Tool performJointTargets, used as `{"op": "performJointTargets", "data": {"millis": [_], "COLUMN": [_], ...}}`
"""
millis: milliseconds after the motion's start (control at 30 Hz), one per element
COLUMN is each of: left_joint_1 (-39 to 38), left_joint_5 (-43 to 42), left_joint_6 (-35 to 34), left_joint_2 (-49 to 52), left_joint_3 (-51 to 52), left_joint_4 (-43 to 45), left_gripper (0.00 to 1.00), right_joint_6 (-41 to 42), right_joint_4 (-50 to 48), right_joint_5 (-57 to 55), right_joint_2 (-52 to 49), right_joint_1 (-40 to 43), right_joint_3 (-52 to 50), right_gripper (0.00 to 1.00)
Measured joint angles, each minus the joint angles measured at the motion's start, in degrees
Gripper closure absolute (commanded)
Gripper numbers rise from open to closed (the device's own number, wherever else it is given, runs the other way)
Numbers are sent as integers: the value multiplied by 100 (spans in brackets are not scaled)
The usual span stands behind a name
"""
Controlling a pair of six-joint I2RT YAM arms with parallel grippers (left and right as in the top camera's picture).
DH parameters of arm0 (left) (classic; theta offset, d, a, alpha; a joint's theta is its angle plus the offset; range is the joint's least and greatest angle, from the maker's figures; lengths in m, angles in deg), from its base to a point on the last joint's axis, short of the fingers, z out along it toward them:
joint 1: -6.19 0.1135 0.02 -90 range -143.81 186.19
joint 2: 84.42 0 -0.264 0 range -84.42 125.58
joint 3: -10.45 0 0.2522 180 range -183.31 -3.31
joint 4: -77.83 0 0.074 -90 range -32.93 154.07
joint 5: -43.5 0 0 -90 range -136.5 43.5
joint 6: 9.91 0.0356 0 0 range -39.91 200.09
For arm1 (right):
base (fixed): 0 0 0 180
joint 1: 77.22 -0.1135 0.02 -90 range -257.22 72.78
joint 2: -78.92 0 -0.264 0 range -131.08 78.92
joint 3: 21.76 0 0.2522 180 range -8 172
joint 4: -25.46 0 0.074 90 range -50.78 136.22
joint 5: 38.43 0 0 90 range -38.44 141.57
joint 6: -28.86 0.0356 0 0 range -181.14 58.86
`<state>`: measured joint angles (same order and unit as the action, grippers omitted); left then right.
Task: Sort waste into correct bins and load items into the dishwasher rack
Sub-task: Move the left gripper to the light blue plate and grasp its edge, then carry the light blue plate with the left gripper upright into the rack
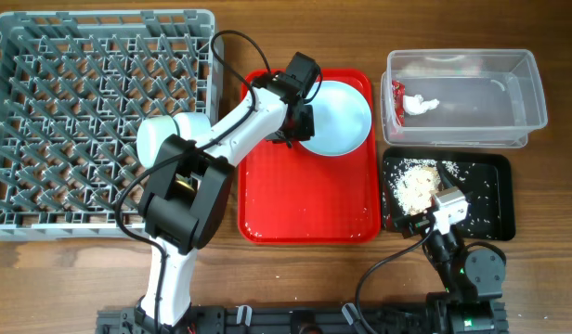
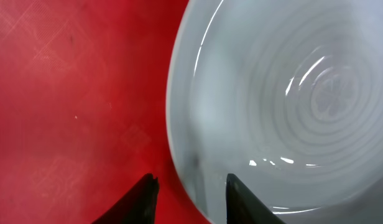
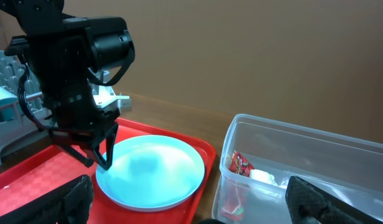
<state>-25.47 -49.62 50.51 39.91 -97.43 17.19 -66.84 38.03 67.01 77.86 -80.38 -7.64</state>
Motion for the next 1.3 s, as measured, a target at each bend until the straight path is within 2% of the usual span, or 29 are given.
{"op": "performJointTargets", "data": {"millis": [67, 167, 267, 367, 400, 533, 633, 700, 767, 1000, 1167, 1300], "left_joint_1": [2, 42, 232, 575, 691, 767, 802, 988, 1331, 2900, 3056, 3056], "left_joint_5": [0, -4, -20, 367, 876, 3403, 5416, 6245, 6686, 7073, 7232, 7311], "left_joint_6": [-46, -122, -66, -11, 2, 39, 46, 48, 44, -422, -551, -66], "left_joint_2": [39, 105, 87, -208, -577, -2551, -3171, -3161, -3106, -3058, -3047, -3027], "left_joint_3": [0, -11, -127, -614, -1008, -1613, -1657, -1655, -1606, -745, 125, 973], "left_joint_4": [-96, -275, -1178, -2343, -2883, -3926, -4948, -4964, -4861, -4413, -3359, -2044], "left_gripper": [95, 96, 96, 96, 96, 96, 96, 96, 96, 96, 96, 96], "right_joint_6": [0, 0, 0, -2, 0, -2, 0, 0, 0, 0, 0, 0], "right_joint_4": [0, 0, 0, 2, 0, 2, 0, 0, 2, 0, 0, 2], "right_joint_5": [0, 0, 0, 0, 0, 0, 0, 0, 0, 0, 0, 2], "right_joint_2": [0, 0, 0, 0, 0, 0, 0, 0, 0, 0, 0, 0], "right_joint_1": [0, 0, 0, 0, 0, 0, 0, 0, 0, 0, 0, 0], "right_joint_3": [0, 0, 0, 0, 0, 0, 0, 0, 0, 0, 0, 0], "right_gripper": [0, 0, 0, 0, 0, 0, 0, 0, 0, 0, 0, 0]}}
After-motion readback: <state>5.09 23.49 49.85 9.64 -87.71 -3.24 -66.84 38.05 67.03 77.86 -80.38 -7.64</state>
